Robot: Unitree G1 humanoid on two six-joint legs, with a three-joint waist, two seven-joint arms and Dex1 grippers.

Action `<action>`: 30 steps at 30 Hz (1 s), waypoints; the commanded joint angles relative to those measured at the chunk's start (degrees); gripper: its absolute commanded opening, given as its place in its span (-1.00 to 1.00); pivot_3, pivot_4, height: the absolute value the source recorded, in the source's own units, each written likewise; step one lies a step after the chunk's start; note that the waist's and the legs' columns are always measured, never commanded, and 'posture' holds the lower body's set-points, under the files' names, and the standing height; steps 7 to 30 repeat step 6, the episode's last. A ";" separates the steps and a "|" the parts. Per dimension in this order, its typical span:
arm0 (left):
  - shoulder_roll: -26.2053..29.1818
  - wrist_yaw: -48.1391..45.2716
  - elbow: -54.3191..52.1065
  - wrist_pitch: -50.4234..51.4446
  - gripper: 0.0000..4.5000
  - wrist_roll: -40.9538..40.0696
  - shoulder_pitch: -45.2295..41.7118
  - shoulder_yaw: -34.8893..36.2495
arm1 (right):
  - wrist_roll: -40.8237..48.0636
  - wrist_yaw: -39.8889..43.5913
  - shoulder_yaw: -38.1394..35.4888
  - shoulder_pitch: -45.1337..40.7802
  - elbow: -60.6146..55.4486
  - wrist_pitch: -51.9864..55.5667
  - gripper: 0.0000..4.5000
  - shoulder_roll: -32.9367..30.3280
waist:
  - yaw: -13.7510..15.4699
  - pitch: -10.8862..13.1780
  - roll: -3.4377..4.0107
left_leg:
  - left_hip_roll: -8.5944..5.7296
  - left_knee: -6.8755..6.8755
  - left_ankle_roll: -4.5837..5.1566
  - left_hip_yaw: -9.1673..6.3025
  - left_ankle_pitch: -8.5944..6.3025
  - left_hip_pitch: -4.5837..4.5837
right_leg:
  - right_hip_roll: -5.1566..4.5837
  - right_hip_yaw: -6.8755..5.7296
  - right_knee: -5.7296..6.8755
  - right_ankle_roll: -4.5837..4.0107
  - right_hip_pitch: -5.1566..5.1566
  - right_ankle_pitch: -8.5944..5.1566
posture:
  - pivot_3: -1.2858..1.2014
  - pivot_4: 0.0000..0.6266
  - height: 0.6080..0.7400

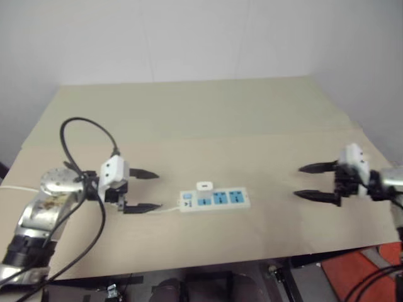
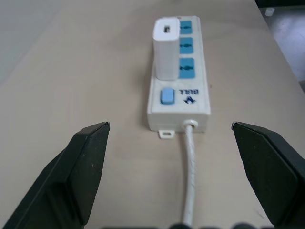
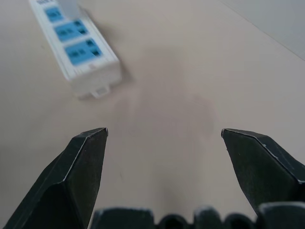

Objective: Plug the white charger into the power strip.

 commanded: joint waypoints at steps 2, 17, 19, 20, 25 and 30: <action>1.57 -0.55 -2.15 -0.08 0.99 -1.75 1.26 2.86 | 0.34 -1.47 -4.40 2.88 1.53 -2.76 1.00 -2.48 | 0.02 0.00 0.00 | 0.00 0.00 0.00 0.02 0.00 0.01 | -0.01 0.03 0.00 0.00 -0.01 -0.03 | 0.03 -0.52 1.00; 1.25 -0.89 -1.36 -0.46 0.99 -1.61 0.41 2.15 | 1.20 -2.85 -6.08 6.10 -1.40 -1.75 1.00 -2.70 | 0.05 0.01 0.00 | 0.00 0.01 0.00 0.04 0.00 0.04 | -0.01 0.08 0.00 0.00 -0.01 -0.03 | 0.03 -0.52 1.00; 1.25 -0.89 -1.36 -0.46 0.99 -1.61 0.41 2.15 | 1.20 -2.85 -6.08 6.10 -1.40 -1.75 1.00 -2.70 | 0.05 0.01 0.00 | 0.00 0.01 0.00 0.04 0.00 0.04 | -0.01 0.08 0.00 0.00 -0.01 -0.03 | 0.03 -0.52 1.00; 1.25 -0.89 -1.36 -0.46 0.99 -1.61 0.41 2.15 | 1.20 -2.85 -6.08 6.10 -1.40 -1.75 1.00 -2.70 | 0.05 0.01 0.00 | 0.00 0.01 0.00 0.04 0.00 0.04 | -0.01 0.08 0.00 0.00 -0.01 -0.03 | 0.03 -0.52 1.00; 1.25 -0.89 -1.36 -0.46 0.99 -1.61 0.41 2.15 | 1.20 -2.85 -6.08 6.10 -1.40 -1.75 1.00 -2.70 | 0.05 0.01 0.00 | 0.00 0.01 0.00 0.04 0.00 0.04 | -0.01 0.08 0.00 0.00 -0.01 -0.03 | 0.03 -0.52 1.00; 1.25 -0.89 -1.36 -0.46 0.99 -1.61 0.41 2.15 | 1.20 -2.85 -6.08 6.10 -1.40 -1.75 1.00 -2.70 | 0.05 0.01 0.00 | 0.00 0.01 0.00 0.04 0.00 0.04 | -0.01 0.08 0.00 0.00 -0.01 -0.03 | 0.03 -0.52 1.00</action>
